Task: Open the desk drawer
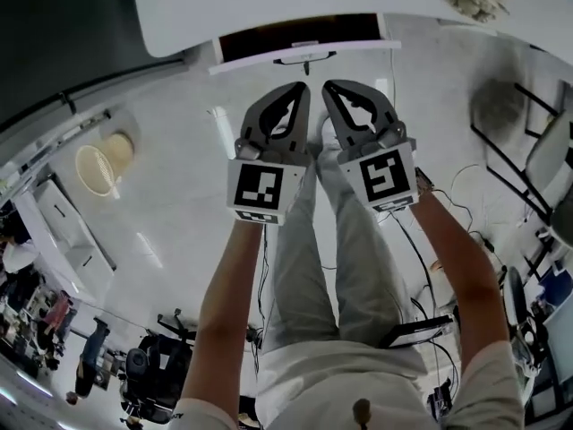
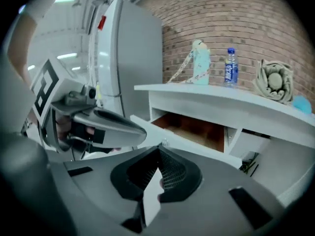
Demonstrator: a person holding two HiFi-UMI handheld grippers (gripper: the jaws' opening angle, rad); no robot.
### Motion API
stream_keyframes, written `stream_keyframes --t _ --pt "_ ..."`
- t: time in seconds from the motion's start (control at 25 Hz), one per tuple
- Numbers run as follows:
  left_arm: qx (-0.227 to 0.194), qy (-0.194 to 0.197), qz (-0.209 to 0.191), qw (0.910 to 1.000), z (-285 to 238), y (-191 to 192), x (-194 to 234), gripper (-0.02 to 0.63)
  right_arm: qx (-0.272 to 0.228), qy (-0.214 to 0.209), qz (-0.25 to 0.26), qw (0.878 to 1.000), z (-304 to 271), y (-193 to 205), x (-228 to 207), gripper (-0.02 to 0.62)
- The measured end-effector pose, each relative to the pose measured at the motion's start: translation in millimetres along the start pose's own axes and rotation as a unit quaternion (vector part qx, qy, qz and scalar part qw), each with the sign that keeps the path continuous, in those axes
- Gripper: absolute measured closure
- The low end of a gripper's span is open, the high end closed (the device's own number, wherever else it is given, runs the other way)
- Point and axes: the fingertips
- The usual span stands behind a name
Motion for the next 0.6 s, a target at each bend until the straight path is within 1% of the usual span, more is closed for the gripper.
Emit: stream_keyframes --t 0.08,0.16,0.24,0.48,0.6 --pt "-0.017 0.002 0.005 0.9998 13.7 -23.6 -7.7 0.598 -0.026 -0.012 -0.043 0.999 19.4 -23.8 -2.5 0.569" --pt "-0.031 0.003 0.021 0.9993 28.8 -46.3 -14.0 0.598 -0.047 -0.029 -0.082 0.995 40.0 -46.6 -4.0 0.569" --pt "-0.044 0.004 0.038 0.9983 43.0 -69.1 -21.0 0.598 -0.065 -0.040 -0.108 0.991 62.2 -67.5 -9.0 0.569" --pt "-0.096 -0.001 0.050 0.9941 91.9 -138.3 -38.4 0.598 -0.116 -0.028 -0.122 0.985 130.6 -130.5 -34.1 0.569" --pt "-0.089 0.001 0.067 0.9937 128.3 -159.2 -42.8 0.598 -0.132 -0.037 -0.128 0.982 166.7 -159.5 -29.9 0.569"
Point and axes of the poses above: the fingertips, and each gripper's own axes: z backward along the fingers, x to its left, y out of its underside, and after that the axes turned 11 degrees about x, right-handed
